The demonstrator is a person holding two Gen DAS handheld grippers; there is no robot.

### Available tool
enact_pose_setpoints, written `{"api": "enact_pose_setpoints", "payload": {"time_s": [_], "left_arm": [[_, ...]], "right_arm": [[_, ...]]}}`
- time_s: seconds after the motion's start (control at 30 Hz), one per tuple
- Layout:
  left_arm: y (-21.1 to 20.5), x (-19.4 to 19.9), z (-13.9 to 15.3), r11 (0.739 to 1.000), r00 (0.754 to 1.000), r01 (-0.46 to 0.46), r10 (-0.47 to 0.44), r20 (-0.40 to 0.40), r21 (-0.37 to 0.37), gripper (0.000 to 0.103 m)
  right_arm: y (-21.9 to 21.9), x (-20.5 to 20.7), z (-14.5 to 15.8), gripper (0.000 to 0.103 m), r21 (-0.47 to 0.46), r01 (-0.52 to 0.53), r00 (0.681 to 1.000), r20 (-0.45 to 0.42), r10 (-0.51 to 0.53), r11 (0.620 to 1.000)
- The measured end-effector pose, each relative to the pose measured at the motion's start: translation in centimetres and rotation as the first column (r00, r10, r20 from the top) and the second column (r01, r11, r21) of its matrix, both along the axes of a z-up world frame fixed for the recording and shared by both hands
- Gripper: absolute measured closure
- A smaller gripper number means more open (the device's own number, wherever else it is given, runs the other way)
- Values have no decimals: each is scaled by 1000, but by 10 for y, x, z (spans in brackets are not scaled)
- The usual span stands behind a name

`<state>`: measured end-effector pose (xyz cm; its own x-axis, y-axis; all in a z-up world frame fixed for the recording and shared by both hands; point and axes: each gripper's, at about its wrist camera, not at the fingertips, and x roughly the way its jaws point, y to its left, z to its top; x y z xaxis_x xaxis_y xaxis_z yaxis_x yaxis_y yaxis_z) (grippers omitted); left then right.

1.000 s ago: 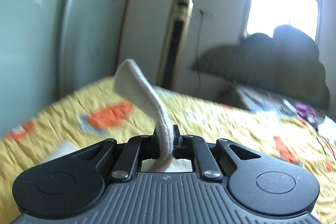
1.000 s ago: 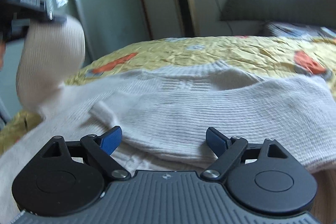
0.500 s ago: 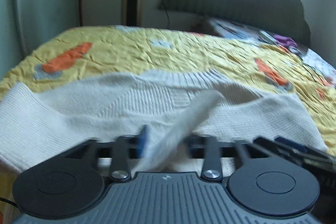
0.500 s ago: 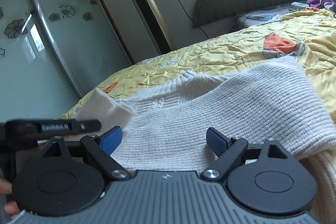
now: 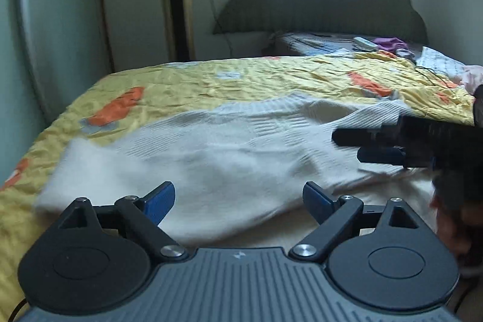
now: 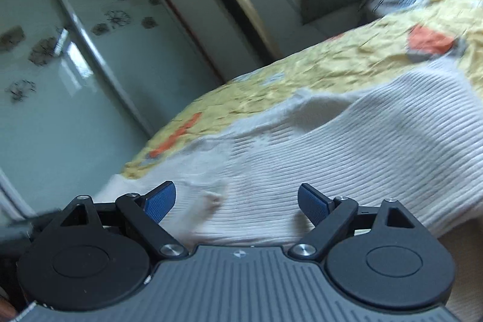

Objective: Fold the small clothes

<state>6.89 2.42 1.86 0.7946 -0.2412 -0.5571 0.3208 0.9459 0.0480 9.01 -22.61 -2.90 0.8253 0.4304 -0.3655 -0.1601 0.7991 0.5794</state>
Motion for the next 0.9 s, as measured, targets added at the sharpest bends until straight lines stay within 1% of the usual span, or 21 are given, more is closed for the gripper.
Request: {"api": "enact_pose_setpoints", "payload": {"time_s": [0.1,0.17,0.23,0.27,0.3,0.37,0.43,0.47,0.53,0.57,0.6,0.63,0.7,0.8,0.9], "left_arm": [[18,-7,-6,999,999,-39,38,-34,-13,10],[28,-11,-13,998,997,-60,59,-52,-22,10],[35,-13,-21,996,995,-84,82,-61,-24,10],[38,-13,-24,995,994,-92,90,-69,-29,10],[41,-12,-28,994,992,-101,98,-81,-39,10],[46,-9,-33,990,988,-120,112,-108,-72,10],[49,-6,-37,986,984,-139,127,-126,-92,10],[49,-6,-38,986,983,-141,128,-130,-90,10],[48,-6,-36,988,984,-136,125,-123,-77,10],[48,-7,-34,989,985,-133,125,-116,-70,10],[48,-8,-31,989,986,-138,131,-107,-60,10],[49,-8,-29,988,985,-149,144,-97,-50,10],[54,-7,-25,984,982,-176,172,-80,-37,10],[63,1,-22,974,971,-224,221,-87,-26,10],[74,11,-20,955,953,-295,292,-85,-30,10]], "right_arm": [[2,12,0,16,133,-79,996,-41,85,988],[5,22,-1,20,187,-103,990,-74,119,977],[10,32,-3,24,198,-109,984,-121,134,974],[12,36,-3,31,190,-100,981,-147,129,977],[14,39,-3,35,188,-98,978,-164,129,977],[17,45,-5,36,226,-123,968,-186,166,966],[23,48,-7,40,260,-147,959,-199,202,954],[27,50,-7,45,259,-154,956,-206,210,954],[35,55,-8,58,228,-156,954,-218,206,961],[38,58,-9,78,215,-150,953,-229,199,965],[40,61,-11,92,209,-141,950,-248,191,968],[40,63,-12,92,208,-131,948,-260,184,969],[42,64,-8,92,189,-131,955,-238,174,973],[44,67,17,93,87,-124,976,-168,137,989],[41,70,49,93,-27,-100,992,-83,97,995]]}}
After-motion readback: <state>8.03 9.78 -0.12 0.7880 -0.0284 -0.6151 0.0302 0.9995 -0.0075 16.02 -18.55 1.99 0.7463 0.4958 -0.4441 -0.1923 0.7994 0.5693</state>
